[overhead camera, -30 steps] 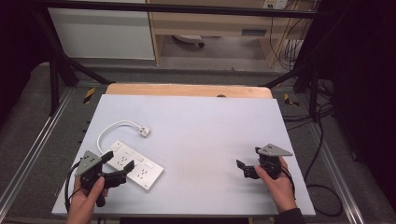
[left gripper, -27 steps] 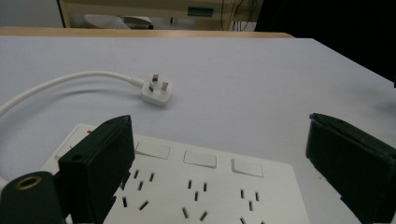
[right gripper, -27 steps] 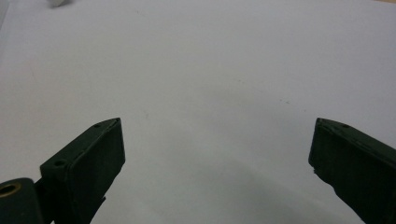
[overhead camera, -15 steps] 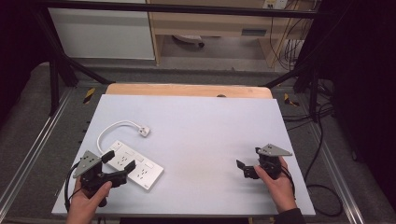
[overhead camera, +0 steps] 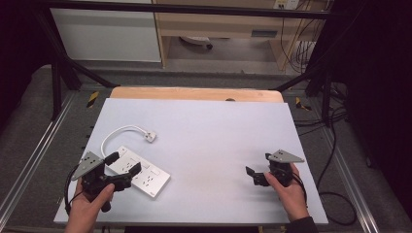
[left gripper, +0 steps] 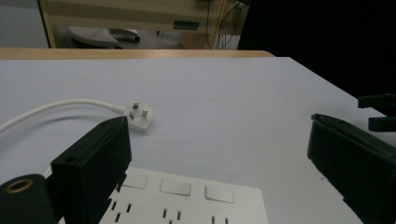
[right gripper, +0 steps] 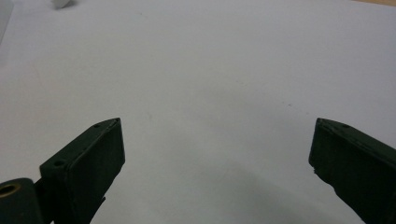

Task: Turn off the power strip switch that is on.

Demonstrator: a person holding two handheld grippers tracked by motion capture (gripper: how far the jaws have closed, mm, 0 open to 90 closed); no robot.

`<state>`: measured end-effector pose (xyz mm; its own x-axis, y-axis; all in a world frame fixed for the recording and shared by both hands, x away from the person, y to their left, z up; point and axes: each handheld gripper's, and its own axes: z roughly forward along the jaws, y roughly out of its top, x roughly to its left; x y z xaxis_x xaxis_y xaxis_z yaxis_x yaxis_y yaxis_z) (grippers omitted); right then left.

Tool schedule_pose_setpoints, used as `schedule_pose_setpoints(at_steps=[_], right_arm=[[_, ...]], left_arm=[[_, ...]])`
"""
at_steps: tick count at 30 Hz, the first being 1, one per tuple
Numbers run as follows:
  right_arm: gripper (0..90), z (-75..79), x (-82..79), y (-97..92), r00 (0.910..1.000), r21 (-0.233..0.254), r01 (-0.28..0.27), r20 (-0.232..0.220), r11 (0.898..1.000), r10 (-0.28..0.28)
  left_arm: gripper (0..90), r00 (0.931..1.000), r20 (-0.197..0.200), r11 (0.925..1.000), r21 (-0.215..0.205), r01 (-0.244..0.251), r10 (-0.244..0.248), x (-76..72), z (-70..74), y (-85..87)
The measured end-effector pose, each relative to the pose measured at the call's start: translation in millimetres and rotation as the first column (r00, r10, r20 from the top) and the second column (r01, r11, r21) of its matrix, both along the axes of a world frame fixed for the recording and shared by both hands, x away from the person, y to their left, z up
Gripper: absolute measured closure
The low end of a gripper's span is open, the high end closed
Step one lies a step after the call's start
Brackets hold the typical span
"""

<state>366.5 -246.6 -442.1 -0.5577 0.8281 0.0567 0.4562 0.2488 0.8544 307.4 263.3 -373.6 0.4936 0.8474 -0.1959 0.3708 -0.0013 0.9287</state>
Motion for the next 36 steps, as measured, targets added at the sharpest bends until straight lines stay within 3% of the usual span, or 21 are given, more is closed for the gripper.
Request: schedule_pose_setpoints(at_steps=[9,20,36], right_arm=[[4.0,0.9,-1.1,0.1,1.0000,0.004,-0.001,0.004,1.000,0.001],[4.0,1.8,-2.0,-0.5,1.0000,0.005,0.001,0.007,1.000,-0.001],[4.0,1.9,-2.3,0.9,1.0000,-0.004,-0.008,0.005,1.000,0.008]], left_arm=[[6.3,0.9998,0.017,0.9999,0.006,0.012,-0.012,5.4,20.0,-7.6],[7.2,0.9993,0.026,0.9993,0.026,0.025,-0.025,23.8,40.0,-16.3],[9.6,0.9991,-0.001,0.9986,0.032,0.043,-0.043,44.9,36.9,-16.4]])
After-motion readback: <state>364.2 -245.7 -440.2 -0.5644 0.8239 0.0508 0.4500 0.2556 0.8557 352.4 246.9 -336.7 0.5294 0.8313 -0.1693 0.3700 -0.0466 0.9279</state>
